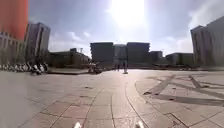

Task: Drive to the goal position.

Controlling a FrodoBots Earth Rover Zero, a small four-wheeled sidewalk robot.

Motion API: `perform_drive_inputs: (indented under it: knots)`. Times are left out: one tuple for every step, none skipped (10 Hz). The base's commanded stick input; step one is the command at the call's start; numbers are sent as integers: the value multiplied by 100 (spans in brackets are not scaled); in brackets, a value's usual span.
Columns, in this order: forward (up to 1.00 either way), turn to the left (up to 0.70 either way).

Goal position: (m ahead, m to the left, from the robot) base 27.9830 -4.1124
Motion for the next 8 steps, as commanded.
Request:
perform_drive_inputs:
  knots:
    - [70,-1]
    - [70,-1]
    - [70,-1]
    - [70,-1]
    - [70,-1]
    - [70,-1]
    - [70,-1]
    - [70,-1]
